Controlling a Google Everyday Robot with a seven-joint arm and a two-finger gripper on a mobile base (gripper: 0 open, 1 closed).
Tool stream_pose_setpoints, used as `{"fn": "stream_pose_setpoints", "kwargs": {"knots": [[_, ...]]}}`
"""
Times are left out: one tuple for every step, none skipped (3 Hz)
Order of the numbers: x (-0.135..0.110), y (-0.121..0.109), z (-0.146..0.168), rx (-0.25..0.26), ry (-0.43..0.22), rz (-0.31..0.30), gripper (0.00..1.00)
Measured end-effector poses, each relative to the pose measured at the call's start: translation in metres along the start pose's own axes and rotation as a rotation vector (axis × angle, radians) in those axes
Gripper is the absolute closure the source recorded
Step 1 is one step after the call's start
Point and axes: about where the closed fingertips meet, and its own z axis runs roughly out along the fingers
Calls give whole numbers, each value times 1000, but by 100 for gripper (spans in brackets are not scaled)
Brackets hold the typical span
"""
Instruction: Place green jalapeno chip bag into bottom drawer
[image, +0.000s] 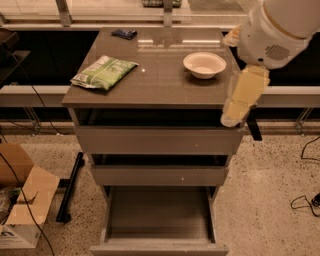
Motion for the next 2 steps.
{"fn": "stream_pose_setpoints", "kwargs": {"knots": [[-59, -25, 22, -5, -95, -65, 0], [-61, -27, 25, -2, -98, -62, 0]]}}
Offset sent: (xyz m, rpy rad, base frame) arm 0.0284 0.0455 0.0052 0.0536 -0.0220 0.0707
